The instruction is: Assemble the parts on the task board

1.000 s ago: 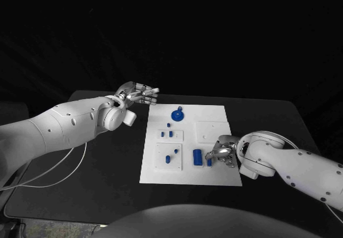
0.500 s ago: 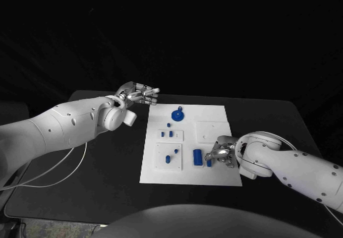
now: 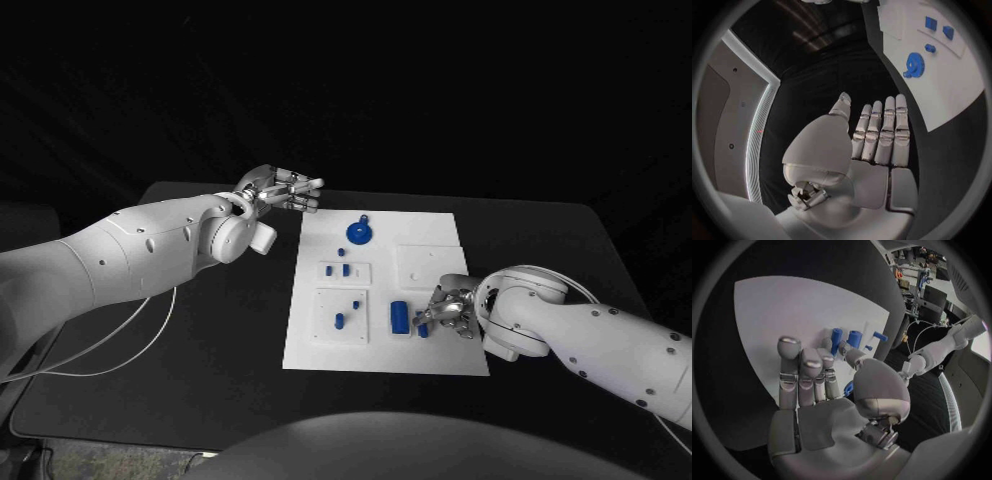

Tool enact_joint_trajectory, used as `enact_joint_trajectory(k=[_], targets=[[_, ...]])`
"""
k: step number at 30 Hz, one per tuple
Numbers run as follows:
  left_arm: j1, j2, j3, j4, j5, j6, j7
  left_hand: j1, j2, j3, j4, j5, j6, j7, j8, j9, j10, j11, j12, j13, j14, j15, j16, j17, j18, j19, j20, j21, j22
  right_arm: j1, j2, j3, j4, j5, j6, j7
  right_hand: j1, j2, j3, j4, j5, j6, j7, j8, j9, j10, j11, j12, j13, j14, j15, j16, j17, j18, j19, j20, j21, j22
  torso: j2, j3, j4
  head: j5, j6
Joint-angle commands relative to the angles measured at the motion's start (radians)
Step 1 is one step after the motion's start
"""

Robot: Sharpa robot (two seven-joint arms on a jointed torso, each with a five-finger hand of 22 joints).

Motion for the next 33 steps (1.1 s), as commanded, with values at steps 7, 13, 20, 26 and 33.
enact_joint_trajectory(k=[7,13,20,26,33], targets=[[0.000,0.001,0.001,0.003,-0.009,0.019,0.000,-0.006,-0.008,0.003,0.001,-0.002,-0.002,0.005,-0.003,-0.001,-0.006,0.001,0.001,0.001,-0.008,-0.001,-0.003,0.001,0.000,-0.009,0.001,-0.004,-0.002,-0.004,0.004,-0.005,-0.010,0.013,-0.005,0.000,0.046,-0.013,-0.157,0.076,-0.006,0.000,-0.011,-0.004,-0.053,-0.001,-0.003,-0.007,0.001,0.004,-0.004,-0.010,0.005,-0.013,0.051,-0.006,-0.007,-0.003,0.000,0.0001,-0.0002,0.002,0.000],[0.000,0.001,0.001,0.003,-0.010,0.020,-0.001,-0.006,-0.009,0.004,0.001,-0.002,-0.002,0.006,-0.004,-0.001,-0.006,0.000,0.001,0.001,-0.008,-0.001,-0.003,0.001,0.000,-0.009,0.001,-0.005,-0.002,-0.004,0.006,-0.005,-0.012,0.015,-0.024,-0.001,0.053,0.003,-0.213,0.099,-0.006,0.002,-0.011,-0.004,-0.053,0.000,-0.003,-0.008,0.002,0.005,-0.003,-0.012,0.008,-0.012,0.052,-0.006,-0.006,-0.005,0.000,-0.0002,0.0000,0.002,0.000],[0.000,0.000,0.001,0.002,-0.010,0.019,-0.002,-0.006,-0.009,0.004,0.001,-0.002,-0.002,0.006,-0.004,-0.001,-0.006,0.000,0.001,0.001,-0.008,-0.001,-0.003,0.001,0.000,-0.009,0.001,-0.005,-0.002,-0.004,0.001,-0.005,-0.012,0.016,-0.043,0.004,0.030,-0.010,-0.256,0.133,-0.006,0.008,-0.007,-0.002,-0.052,0.002,-0.001,-0.008,0.003,0.006,-0.003,-0.014,0.010,-0.012,0.052,-0.006,-0.006,-0.006,0.000,-0.0001,0.0000,0.002,0.000],[0.000,-0.001,0.001,0.003,-0.010,0.019,-0.002,-0.006,-0.009,0.004,0.001,-0.002,-0.002,0.006,-0.004,-0.001,-0.006,0.000,0.001,0.001,-0.008,-0.001,-0.003,0.001,0.000,-0.009,0.001,-0.005,-0.002,-0.004,-0.013,-0.005,0.001,0.027,-0.053,0.016,-0.034,-0.057,-0.339,0.210,-0.006,0.014,-0.003,-0.003,-0.045,0.004,0.002,-0.006,0.004,0.006,-0.003,-0.012,0.013,-0.009,0.052,-0.005,-0.005,-0.006,0.000,0.0011,-0.0009,0.003,0.000],[0.000,-0.002,0.001,0.003,-0.010,0.019,-0.001,-0.006,-0.009,0.004,0.002,-0.002,-0.003,0.005,-0.004,-0.001,-0.006,0.001,0.001,0.001,-0.008,-0.001,-0.003,0.001,0.000,-0.009,0.001,-0.005,-0.002,-0.004,-0.036,-0.004,0.028,0.042,-0.053,0.025,0.047,0.100,-0.747,0.202,0.001,0.010,-0.002,-0.005,-0.030,0.003,0.004,0.004,0.001,0.006,0.001,-0.011,0.010,-0.001,0.052,0.002,0.001,-0.011,0.000,0.0014,-0.0016,0.002,0.000]])
